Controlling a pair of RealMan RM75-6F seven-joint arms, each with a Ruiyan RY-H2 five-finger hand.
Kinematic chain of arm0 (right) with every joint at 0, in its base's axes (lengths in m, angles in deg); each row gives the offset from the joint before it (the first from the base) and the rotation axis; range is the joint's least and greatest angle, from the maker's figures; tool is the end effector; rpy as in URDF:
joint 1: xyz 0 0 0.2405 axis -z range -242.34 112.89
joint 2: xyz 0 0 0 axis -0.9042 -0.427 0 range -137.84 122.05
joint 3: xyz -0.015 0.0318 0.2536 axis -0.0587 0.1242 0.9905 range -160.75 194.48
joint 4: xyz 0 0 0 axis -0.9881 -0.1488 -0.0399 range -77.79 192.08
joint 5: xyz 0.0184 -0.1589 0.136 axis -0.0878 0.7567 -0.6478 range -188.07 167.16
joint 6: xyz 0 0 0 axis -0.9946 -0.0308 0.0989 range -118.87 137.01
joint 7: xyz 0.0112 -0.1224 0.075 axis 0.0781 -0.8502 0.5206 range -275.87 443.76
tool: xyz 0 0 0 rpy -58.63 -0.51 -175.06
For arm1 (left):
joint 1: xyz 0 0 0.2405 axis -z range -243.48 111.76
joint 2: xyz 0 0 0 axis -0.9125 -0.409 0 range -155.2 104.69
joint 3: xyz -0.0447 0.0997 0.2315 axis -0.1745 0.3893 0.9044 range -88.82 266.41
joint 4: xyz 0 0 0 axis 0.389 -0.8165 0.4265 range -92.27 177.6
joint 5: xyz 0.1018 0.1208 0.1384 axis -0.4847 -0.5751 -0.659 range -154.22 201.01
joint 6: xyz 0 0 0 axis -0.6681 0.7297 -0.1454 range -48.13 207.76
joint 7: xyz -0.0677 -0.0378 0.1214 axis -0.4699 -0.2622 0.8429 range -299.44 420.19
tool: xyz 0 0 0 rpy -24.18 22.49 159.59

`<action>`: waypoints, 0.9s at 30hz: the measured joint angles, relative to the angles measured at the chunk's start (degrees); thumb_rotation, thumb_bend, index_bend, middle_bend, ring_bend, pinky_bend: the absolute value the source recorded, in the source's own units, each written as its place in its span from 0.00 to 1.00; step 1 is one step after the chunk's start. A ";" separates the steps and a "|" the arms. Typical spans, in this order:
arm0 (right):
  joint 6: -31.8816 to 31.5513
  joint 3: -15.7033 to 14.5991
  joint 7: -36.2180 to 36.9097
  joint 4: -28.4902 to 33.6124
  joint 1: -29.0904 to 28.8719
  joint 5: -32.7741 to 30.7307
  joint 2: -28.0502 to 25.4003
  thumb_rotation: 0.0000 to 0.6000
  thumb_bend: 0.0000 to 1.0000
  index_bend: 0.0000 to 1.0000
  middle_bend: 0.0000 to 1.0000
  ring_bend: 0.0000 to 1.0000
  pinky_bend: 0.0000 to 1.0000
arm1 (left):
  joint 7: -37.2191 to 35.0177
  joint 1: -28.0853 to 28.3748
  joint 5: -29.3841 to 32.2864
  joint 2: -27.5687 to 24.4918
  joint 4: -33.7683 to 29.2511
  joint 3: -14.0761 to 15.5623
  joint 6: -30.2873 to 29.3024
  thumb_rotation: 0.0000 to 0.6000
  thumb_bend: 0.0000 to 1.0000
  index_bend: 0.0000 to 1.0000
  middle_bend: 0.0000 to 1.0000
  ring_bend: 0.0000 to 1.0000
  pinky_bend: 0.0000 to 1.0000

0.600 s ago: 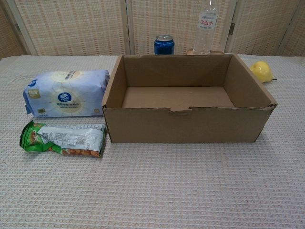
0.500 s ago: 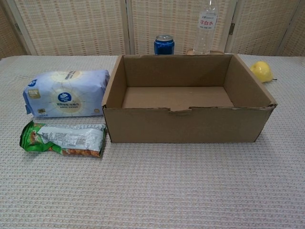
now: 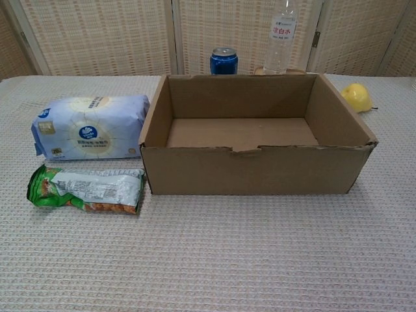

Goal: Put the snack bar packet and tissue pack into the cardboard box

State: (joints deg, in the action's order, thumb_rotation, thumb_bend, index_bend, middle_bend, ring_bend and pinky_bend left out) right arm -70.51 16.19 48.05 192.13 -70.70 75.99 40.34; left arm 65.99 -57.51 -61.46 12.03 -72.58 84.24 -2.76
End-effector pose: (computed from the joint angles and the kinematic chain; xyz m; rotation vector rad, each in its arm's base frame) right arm -0.1720 -0.1581 0.1736 1.6226 -0.8407 0.7508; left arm -0.2366 0.1951 0.2545 -1.4839 -0.7439 -0.8240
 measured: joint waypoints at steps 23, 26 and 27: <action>0.89 -0.37 -0.68 0.00 -0.22 -0.65 0.26 1.00 0.02 0.06 0.04 0.00 0.00 | 8.98 0.21 -9.29 10.50 -4.80 7.14 9.36 1.00 0.26 0.15 0.21 0.12 0.29; 0.72 -0.25 -0.42 0.00 -0.21 -0.55 0.13 1.00 0.02 0.06 0.04 0.00 0.00 | 12.84 1.24 -9.05 14.90 -4.24 7.17 11.94 1.00 0.26 0.15 0.22 0.12 0.29; 0.62 -0.19 -0.25 0.00 -0.19 -0.52 0.03 1.00 0.02 0.06 0.04 0.00 0.00 | 14.18 1.84 -8.49 16.68 -3.82 7.02 13.11 1.00 0.26 0.15 0.22 0.12 0.30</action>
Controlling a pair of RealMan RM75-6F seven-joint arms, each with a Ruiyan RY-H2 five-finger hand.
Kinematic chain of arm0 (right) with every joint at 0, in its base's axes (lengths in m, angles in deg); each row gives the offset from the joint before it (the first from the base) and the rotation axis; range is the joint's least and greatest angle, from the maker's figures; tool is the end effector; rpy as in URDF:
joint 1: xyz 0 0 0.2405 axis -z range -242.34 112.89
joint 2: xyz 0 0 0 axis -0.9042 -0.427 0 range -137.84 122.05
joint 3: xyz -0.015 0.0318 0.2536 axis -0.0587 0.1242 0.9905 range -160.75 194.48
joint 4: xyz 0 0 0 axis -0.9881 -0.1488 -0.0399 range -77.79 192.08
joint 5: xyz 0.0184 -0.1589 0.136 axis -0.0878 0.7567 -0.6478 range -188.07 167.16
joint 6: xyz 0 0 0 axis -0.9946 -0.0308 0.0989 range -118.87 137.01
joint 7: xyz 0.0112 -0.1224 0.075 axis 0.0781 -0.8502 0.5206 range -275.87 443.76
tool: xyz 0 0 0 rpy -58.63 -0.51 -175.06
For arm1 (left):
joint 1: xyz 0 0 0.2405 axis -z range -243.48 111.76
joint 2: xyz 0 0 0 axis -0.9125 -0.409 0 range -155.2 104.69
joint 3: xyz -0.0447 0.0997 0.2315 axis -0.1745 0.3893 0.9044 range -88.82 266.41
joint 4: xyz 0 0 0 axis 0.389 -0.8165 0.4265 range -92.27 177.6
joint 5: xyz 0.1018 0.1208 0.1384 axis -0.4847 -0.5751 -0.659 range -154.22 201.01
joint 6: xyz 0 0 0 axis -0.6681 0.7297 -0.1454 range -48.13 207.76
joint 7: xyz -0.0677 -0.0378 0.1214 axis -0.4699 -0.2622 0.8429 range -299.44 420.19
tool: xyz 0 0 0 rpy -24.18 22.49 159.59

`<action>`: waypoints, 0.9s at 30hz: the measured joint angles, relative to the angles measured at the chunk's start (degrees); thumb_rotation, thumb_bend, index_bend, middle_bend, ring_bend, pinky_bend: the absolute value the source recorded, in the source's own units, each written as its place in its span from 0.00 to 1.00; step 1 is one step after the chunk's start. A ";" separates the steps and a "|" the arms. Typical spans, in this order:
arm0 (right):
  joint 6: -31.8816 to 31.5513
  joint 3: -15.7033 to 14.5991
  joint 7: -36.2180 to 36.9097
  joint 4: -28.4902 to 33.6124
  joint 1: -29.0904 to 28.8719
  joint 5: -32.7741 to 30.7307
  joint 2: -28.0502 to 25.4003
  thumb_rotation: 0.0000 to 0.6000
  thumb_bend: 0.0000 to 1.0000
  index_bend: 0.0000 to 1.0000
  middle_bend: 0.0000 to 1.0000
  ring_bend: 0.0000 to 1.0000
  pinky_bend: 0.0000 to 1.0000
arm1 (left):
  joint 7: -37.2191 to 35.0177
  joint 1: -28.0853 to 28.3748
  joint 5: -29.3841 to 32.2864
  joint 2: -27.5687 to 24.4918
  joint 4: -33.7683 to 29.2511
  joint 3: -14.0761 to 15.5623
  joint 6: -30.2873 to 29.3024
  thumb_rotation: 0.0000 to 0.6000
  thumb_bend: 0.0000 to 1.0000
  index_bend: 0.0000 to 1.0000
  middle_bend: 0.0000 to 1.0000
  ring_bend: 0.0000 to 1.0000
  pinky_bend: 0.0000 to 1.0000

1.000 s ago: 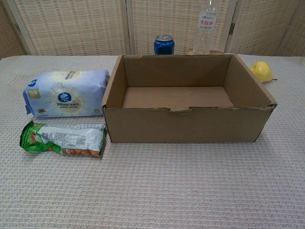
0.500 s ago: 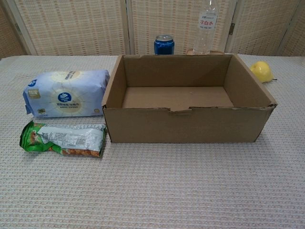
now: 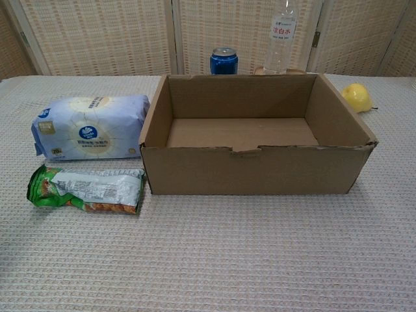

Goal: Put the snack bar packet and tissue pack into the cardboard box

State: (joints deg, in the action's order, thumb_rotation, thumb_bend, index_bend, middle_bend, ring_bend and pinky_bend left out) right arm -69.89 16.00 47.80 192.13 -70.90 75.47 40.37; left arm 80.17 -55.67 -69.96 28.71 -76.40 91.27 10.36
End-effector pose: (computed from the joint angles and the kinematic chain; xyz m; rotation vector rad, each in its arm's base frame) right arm -0.1730 -0.1578 0.1716 1.6325 -0.8491 0.7382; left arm -0.2083 0.1643 0.1269 -1.8430 -0.9250 -0.8074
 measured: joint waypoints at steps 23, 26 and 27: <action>0.18 0.86 0.22 0.00 -0.58 -2.51 -0.58 1.00 0.02 0.06 0.04 0.00 0.00 | 5.37 14.62 11.67 18.23 17.96 -6.18 14.23 1.00 0.26 0.16 0.21 0.09 0.28; 0.23 1.09 0.03 0.00 -0.80 -3.32 -0.51 1.00 0.02 0.06 0.04 0.00 0.00 | 4.86 15.58 12.95 18.85 19.42 -6.79 14.40 1.00 0.26 0.15 0.20 0.08 0.28; 0.25 1.18 -0.03 0.00 -0.89 -3.60 -0.50 1.00 0.02 0.06 0.04 0.00 0.00 | 4.70 15.91 13.38 19.13 19.95 -6.98 14.44 1.00 0.26 0.15 0.20 0.08 0.28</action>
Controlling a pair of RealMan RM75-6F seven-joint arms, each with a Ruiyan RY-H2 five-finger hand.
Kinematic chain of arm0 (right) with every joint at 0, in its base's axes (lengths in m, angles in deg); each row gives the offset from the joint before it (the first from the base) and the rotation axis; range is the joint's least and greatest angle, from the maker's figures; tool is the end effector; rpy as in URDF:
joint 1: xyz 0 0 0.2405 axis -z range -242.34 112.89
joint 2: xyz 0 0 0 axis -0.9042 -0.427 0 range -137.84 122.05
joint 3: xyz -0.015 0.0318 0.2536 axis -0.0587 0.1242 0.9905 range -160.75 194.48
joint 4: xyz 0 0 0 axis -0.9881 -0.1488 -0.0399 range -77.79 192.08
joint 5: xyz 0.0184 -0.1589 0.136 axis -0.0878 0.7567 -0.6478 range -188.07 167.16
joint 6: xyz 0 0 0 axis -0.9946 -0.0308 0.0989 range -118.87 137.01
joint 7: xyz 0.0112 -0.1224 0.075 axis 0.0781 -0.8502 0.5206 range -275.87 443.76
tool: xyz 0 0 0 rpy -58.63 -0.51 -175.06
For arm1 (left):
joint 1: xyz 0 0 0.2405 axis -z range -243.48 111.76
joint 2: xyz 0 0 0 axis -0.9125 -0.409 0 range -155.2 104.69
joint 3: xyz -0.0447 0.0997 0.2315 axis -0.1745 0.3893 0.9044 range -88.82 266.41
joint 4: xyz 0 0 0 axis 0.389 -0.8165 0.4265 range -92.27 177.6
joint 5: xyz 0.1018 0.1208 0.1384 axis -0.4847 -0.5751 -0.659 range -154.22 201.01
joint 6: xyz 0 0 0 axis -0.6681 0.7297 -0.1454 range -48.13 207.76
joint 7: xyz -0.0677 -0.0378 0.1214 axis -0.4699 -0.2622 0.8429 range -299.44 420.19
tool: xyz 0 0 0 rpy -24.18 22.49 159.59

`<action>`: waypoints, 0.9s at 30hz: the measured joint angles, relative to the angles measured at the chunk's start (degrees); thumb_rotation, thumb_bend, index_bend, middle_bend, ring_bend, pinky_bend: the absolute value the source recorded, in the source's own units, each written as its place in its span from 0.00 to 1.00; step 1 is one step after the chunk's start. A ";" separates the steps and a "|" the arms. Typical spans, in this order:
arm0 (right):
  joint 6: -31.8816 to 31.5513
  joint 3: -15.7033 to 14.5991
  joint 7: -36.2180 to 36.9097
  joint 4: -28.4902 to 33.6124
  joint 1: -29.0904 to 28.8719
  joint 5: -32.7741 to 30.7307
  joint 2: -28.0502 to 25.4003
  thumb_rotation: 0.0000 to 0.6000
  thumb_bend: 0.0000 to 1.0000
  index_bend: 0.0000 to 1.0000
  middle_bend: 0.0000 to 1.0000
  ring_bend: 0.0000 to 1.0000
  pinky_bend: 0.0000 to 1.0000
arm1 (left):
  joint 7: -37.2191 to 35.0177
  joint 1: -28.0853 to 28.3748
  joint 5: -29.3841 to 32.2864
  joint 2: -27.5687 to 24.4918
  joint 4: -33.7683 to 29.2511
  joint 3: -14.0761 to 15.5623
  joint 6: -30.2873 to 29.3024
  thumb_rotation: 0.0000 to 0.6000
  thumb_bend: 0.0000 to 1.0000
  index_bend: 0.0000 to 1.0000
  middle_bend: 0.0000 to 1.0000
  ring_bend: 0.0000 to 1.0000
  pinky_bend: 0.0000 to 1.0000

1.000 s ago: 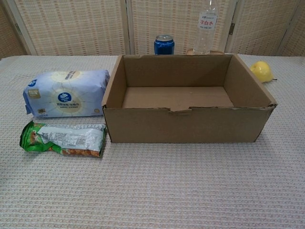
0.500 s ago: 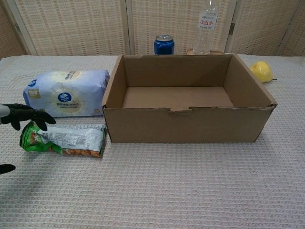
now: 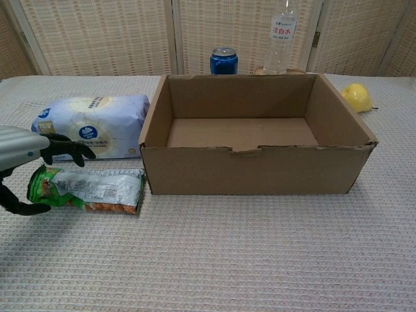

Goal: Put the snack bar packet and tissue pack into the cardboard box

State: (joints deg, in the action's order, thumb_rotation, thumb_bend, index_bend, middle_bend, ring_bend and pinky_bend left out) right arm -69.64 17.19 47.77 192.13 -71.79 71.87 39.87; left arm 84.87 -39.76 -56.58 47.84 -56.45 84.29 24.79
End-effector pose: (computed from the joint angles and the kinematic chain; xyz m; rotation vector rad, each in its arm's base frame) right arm -0.1775 -0.1641 0.1744 1.6090 -0.8639 0.7110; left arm -0.2102 0.2575 0.0374 -2.0039 -0.8237 -0.7344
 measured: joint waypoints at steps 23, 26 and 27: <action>0.08 0.97 0.23 0.00 -1.30 -3.73 -0.46 1.00 0.02 0.06 0.04 0.00 0.00 | -0.94 4.59 8.46 8.11 11.30 -0.33 1.91 1.00 0.26 0.19 0.23 0.14 0.35; 0.26 0.89 -0.05 0.00 -1.48 -3.94 -0.25 1.00 0.02 0.06 0.04 0.00 0.00 | -1.04 4.79 8.63 8.93 12.73 -0.07 1.66 1.00 0.26 0.22 0.26 0.17 0.38; 0.38 0.78 -0.22 0.00 -1.54 -3.94 -0.14 1.00 0.02 0.06 0.04 0.00 0.00 | -1.12 4.86 8.69 9.29 13.33 0.02 1.52 1.00 0.27 0.24 0.28 0.19 0.40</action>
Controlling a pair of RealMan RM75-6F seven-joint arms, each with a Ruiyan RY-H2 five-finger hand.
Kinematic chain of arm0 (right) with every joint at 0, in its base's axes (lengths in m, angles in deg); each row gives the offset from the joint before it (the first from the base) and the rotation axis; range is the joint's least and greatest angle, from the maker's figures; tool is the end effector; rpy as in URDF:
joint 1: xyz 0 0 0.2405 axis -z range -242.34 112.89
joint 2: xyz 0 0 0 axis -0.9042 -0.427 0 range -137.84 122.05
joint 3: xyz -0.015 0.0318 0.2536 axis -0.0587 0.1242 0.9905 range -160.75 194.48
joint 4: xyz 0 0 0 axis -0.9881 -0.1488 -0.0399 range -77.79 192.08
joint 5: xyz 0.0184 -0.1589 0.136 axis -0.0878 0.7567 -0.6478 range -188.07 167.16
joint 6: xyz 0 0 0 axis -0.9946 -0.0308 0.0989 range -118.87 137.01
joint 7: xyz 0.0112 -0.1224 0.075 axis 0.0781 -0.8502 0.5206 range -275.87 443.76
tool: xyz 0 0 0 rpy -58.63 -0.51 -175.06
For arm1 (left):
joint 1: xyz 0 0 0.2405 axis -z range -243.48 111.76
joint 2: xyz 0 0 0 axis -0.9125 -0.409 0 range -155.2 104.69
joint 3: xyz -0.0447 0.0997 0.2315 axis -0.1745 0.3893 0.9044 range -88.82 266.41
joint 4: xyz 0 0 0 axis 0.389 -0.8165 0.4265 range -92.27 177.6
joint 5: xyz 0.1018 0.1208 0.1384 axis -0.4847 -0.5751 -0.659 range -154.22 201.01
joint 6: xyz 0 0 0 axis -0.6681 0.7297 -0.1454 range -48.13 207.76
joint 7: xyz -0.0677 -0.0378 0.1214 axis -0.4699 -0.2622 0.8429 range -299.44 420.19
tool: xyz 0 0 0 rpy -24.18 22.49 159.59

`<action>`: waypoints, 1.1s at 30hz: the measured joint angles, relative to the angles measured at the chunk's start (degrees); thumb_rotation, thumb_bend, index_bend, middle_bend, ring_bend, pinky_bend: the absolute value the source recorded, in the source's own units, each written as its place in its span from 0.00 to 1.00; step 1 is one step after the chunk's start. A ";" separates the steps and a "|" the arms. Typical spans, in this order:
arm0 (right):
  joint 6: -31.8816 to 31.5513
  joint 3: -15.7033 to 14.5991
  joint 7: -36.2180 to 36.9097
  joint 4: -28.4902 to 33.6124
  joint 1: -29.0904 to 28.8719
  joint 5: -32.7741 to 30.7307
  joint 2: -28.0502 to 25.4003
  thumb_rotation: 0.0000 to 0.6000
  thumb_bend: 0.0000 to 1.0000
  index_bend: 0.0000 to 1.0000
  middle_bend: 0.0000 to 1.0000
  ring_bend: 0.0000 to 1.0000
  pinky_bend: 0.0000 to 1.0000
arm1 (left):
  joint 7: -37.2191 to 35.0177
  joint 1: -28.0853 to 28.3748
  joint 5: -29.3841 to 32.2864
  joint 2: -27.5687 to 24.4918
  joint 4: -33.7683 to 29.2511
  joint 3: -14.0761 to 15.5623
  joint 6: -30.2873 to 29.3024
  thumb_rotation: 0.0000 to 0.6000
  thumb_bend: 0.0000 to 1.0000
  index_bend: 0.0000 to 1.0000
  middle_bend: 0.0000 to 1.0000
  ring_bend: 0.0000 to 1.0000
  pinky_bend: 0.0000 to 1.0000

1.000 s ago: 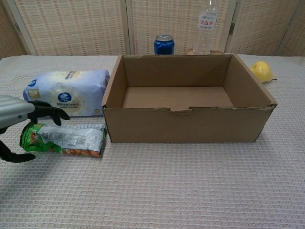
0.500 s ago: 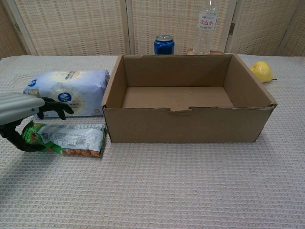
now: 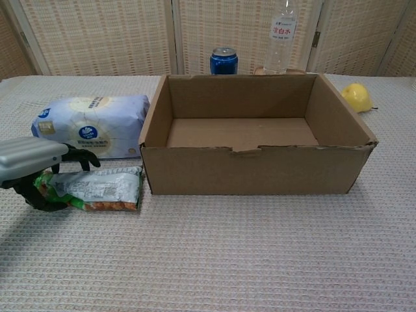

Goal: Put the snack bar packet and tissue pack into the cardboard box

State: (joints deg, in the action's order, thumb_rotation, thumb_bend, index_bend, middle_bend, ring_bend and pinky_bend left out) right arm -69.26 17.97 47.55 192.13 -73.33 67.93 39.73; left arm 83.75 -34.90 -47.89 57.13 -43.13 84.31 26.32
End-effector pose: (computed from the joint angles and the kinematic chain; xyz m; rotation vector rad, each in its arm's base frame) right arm -0.1812 -0.1708 0.1749 1.5928 -0.8841 0.6851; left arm -0.2316 0.2931 0.0019 -1.9343 -0.8842 -0.6594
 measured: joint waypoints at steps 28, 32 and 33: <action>-0.78 -0.40 0.99 0.00 -0.06 0.73 -0.55 1.00 0.02 0.07 0.04 0.00 0.00 | 0.08 -1.53 -3.93 -8.50 -12.52 1.46 -7.37 1.00 0.41 0.77 0.89 0.75 0.85; -0.83 -0.45 1.15 0.00 -0.03 0.90 -0.63 1.00 0.02 0.06 0.04 0.00 0.00 | 2.13 -0.81 -2.30 -14.88 -22.51 0.41 -7.04 1.00 0.41 0.78 0.89 0.75 0.85; -0.84 -0.47 1.16 0.00 -0.03 0.93 -0.63 1.00 0.02 0.06 0.04 0.00 0.00 | 2.84 -0.46 -1.75 -16.88 -25.30 -0.09 -6.93 1.00 0.41 0.78 0.89 0.75 0.85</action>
State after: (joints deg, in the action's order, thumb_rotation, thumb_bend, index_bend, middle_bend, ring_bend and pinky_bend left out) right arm -70.10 17.50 48.71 192.13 -73.35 68.87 39.10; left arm 86.60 -35.36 -49.64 40.25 -68.43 84.22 19.38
